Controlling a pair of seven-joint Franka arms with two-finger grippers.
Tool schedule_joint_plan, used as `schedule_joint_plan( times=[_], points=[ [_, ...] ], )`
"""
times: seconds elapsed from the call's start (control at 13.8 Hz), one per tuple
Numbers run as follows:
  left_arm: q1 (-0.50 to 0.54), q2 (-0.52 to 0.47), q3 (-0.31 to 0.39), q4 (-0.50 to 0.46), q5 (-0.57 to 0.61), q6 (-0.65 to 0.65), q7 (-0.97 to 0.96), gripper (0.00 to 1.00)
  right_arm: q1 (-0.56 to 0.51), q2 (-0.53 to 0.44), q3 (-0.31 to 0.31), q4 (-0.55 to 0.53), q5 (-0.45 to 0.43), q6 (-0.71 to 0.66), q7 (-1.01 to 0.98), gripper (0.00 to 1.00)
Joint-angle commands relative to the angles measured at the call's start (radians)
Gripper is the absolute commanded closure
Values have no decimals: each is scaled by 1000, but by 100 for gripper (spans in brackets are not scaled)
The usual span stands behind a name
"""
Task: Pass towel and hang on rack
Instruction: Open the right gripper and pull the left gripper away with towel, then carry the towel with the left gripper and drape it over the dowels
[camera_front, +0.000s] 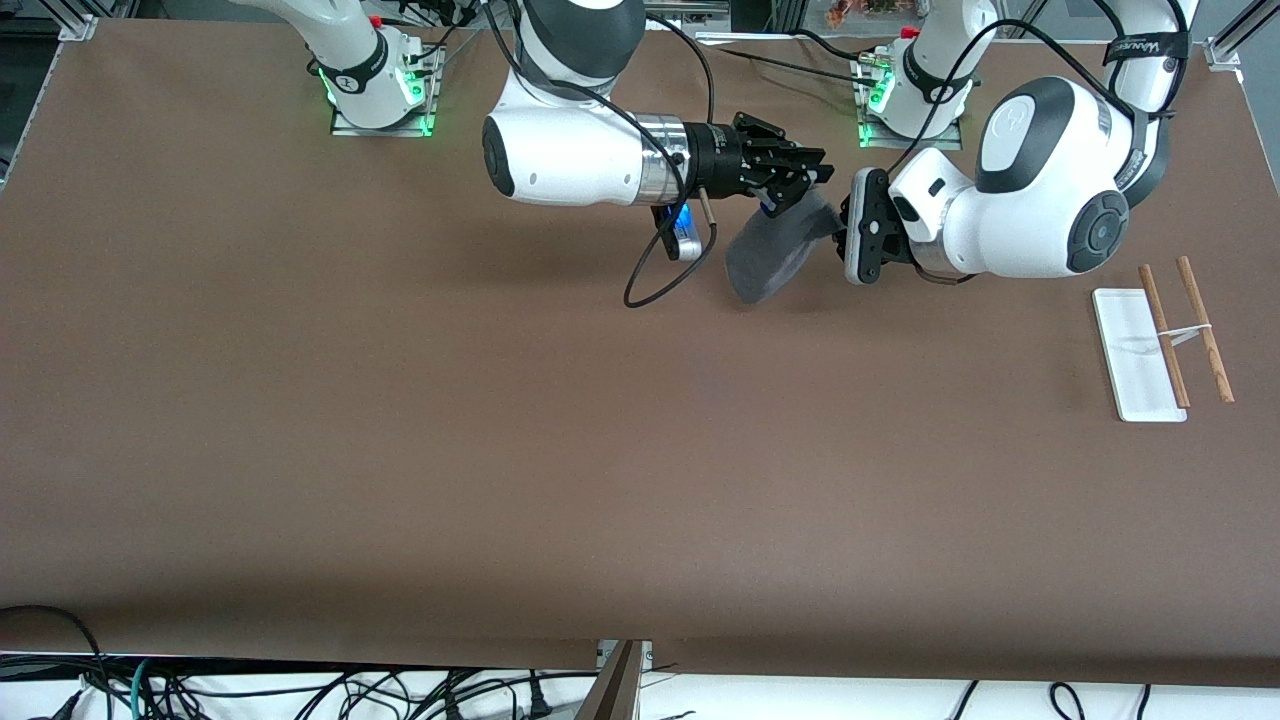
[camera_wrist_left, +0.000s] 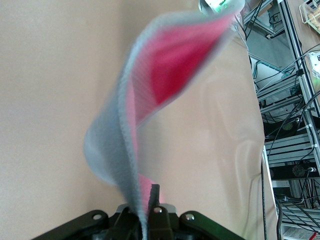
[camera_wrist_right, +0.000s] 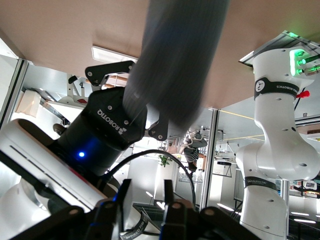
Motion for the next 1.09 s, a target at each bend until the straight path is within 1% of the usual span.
schedule_joint_plan(
  times=[0.0,0.07,0.22,0.29,0.43,0.51,0.58,0.65,0.72,0.8,0.87,0.94,1.01],
  points=[
    [11,-32,-1,-31,-32,14,34,100,-31,15,0,31,11,-10,4,0],
    [20,-32,-1,-30,-32,12,34,100,-56,15,0,30,9,-13,1,0],
    [37,-32,2,-22,-21,5,34,100,-100,15,-1,31,-4,-63,-5,0],
    [49,-32,7,-19,-10,3,34,100,-126,13,-3,31,-44,-85,-11,0],
    [101,-29,10,-16,23,3,33,100,-166,6,-6,30,-159,-109,-12,0],
    [139,-22,7,5,57,2,33,100,-179,4,-6,30,-246,-115,-14,0],
    [175,-8,7,25,100,-9,31,100,-185,-19,-7,24,-327,-131,-6,0],
    [210,12,10,56,149,-20,31,100,-192,-31,-14,19,-380,-146,-6,0],
    [260,29,10,83,195,-32,31,100,-199,-40,-56,7,-395,-187,-17,0],
    [310,55,10,125,247,-50,33,100,-206,-50,-111,5,-400,-291,-50,0],
    [356,84,10,168,304,-73,33,100,-223,-57,-135,4,-397,-368,-145,0],
    [405,116,10,220,354,-101,37,100,-250,-92,-136,-6,-405,-419,-251,0],
    [449,150,10,269,414,-129,47,100,-277,-144,-139,-42,-447,-475,-285,0]
  ],
)
